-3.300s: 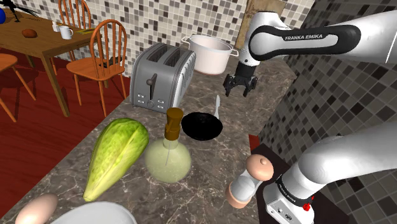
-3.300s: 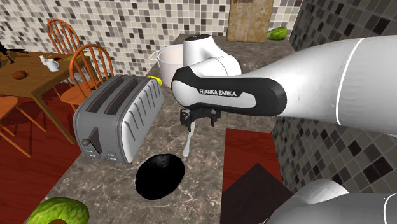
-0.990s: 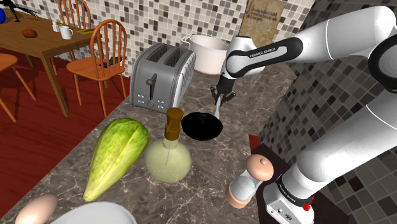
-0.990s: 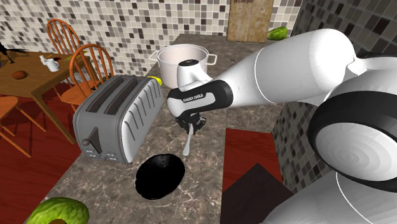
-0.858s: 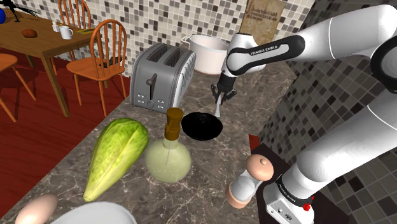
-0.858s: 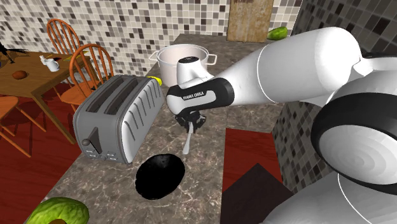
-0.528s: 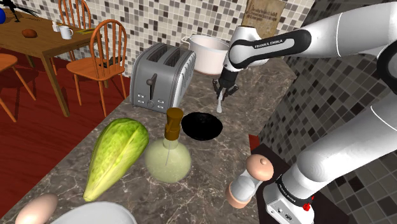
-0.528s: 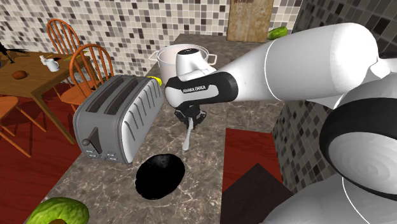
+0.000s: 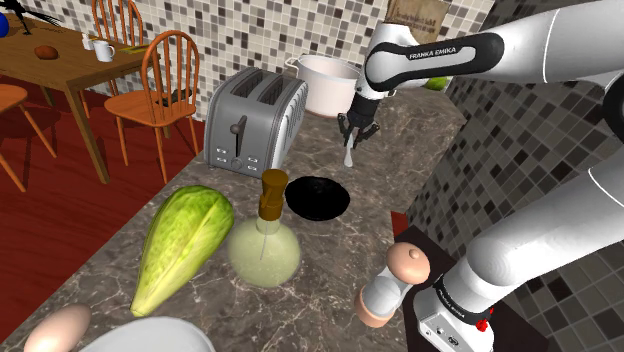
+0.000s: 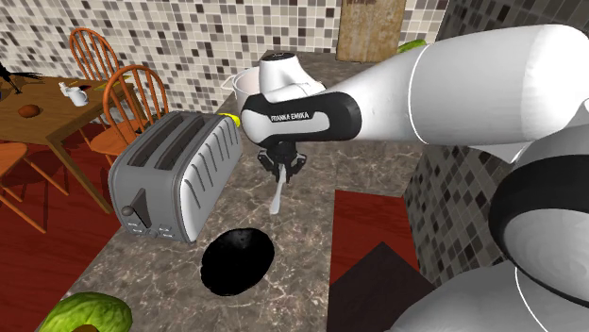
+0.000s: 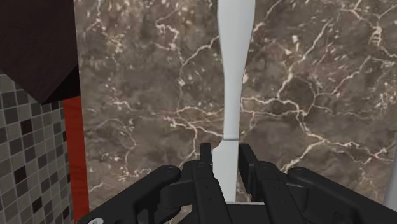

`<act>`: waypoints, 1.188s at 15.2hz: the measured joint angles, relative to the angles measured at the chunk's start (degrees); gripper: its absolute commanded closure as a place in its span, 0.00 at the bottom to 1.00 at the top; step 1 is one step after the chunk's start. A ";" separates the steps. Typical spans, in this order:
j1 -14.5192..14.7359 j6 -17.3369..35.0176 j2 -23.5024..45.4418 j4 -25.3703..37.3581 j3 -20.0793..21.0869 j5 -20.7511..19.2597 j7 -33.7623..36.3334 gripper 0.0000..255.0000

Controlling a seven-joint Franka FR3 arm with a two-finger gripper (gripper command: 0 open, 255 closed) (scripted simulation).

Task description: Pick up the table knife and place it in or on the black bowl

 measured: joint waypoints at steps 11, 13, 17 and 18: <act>2.23 -6.13 -4.91 1.48 2.56 1.64 4.13 1.00; 3.50 -6.58 -7.54 -0.56 3.95 2.74 6.21 1.00; 6.00 -6.85 -10.68 -3.04 7.13 4.74 10.80 1.00; 6.59 -6.98 -10.78 -2.91 8.11 5.12 12.17 1.00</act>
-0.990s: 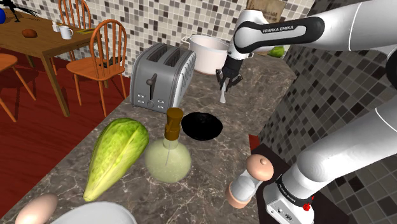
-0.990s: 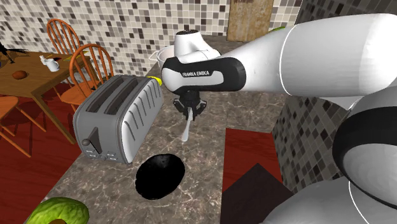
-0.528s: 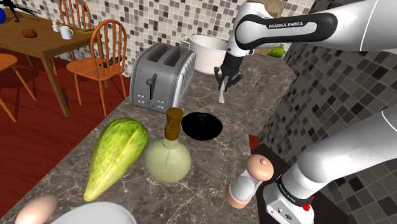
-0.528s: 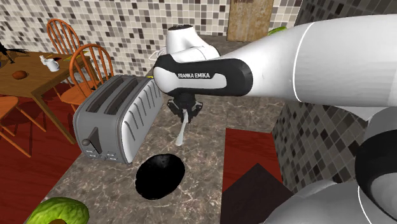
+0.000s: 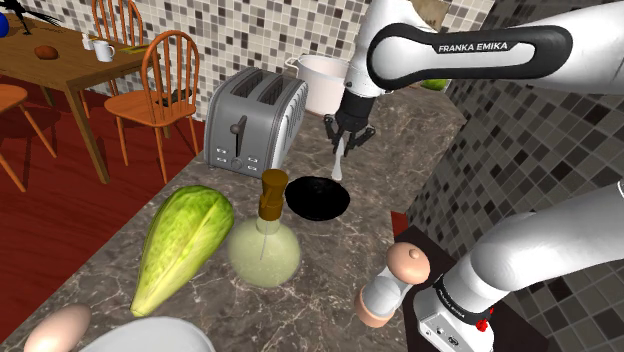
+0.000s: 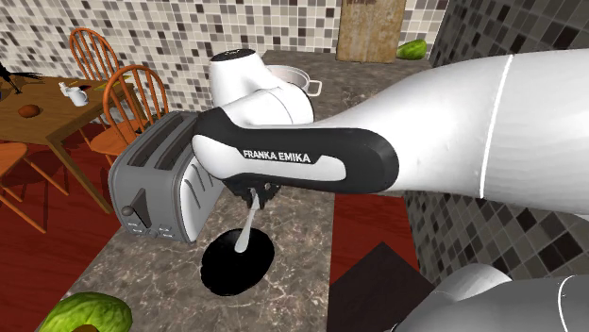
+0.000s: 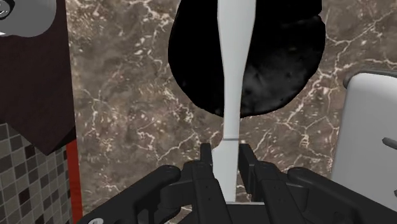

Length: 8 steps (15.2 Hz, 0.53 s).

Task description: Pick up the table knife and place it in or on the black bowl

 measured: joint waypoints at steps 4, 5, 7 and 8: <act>2.42 -1.34 -1.86 0.04 3.50 1.93 5.05 1.00; 2.91 -1.55 -2.26 -0.04 4.20 2.35 6.07 1.00; 3.93 -1.11 -2.96 -0.95 5.74 3.24 8.06 1.00; 4.12 -0.63 -3.03 -1.46 6.07 3.43 8.44 1.00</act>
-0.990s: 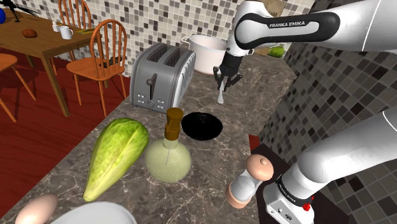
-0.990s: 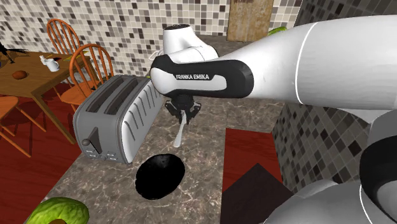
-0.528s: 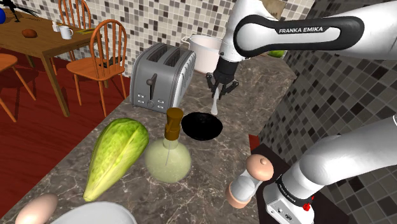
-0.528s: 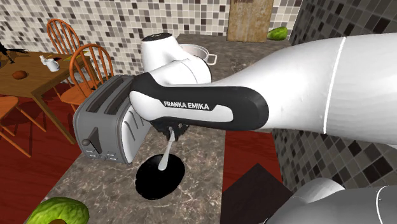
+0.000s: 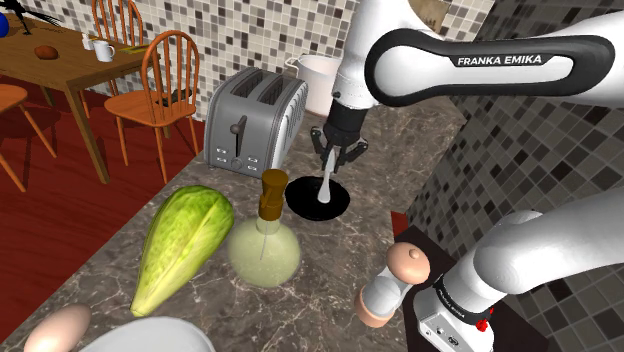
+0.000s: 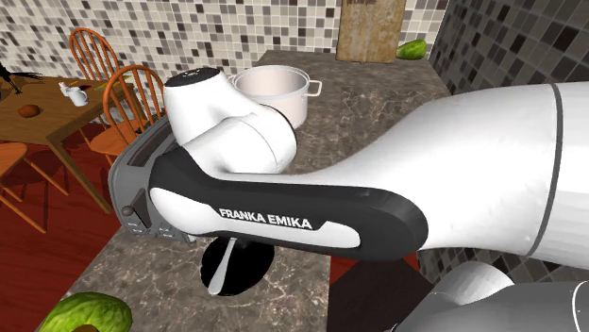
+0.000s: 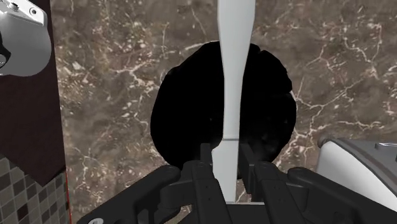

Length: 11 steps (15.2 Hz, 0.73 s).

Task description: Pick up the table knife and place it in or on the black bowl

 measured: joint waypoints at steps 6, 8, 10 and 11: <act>0.29 4.34 0.95 -3.37 1.13 0.37 0.60 1.00; 0.31 5.85 1.31 -4.54 1.37 0.43 0.60 1.00; 0.32 7.33 1.64 -5.71 1.56 0.50 0.54 1.00; 0.29 8.11 1.96 -6.18 1.70 0.47 0.56 1.00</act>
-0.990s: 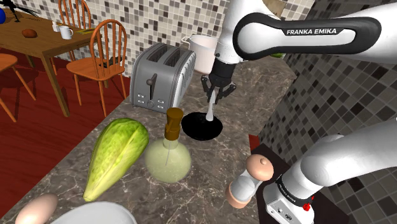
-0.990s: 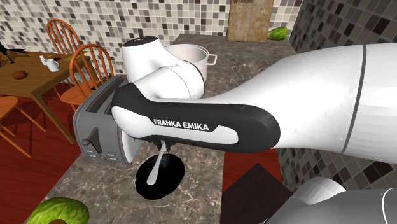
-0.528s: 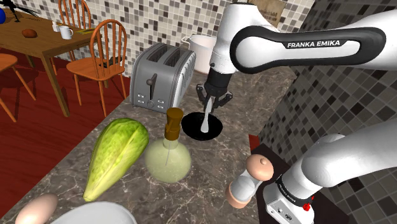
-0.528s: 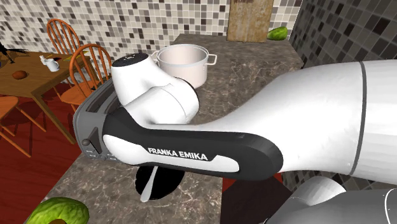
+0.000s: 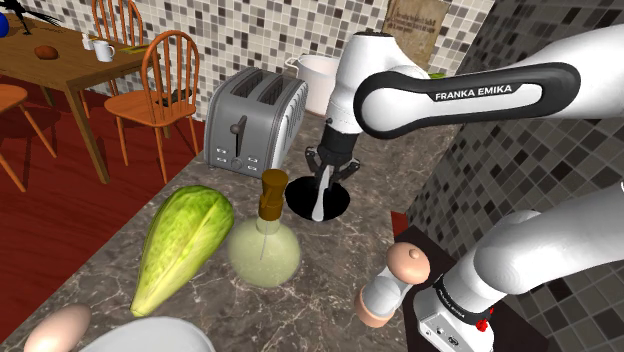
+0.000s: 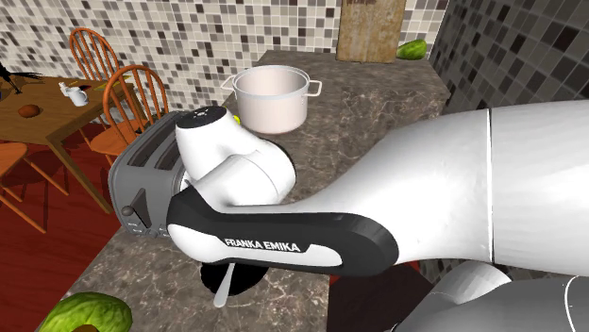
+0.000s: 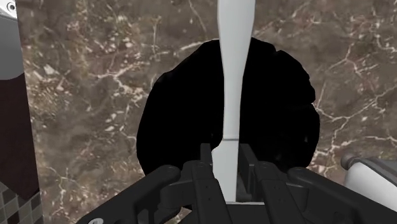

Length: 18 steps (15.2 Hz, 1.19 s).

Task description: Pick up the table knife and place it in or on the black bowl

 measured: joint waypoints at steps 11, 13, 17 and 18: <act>0.00 3.70 1.41 -2.30 0.78 0.00 0.30 0.00; 0.00 3.70 1.41 -2.30 0.78 0.00 0.30 0.00; 0.00 3.70 1.41 -2.30 0.78 0.00 0.30 0.00; 0.02 2.74 0.88 -1.83 0.51 0.06 0.13 0.00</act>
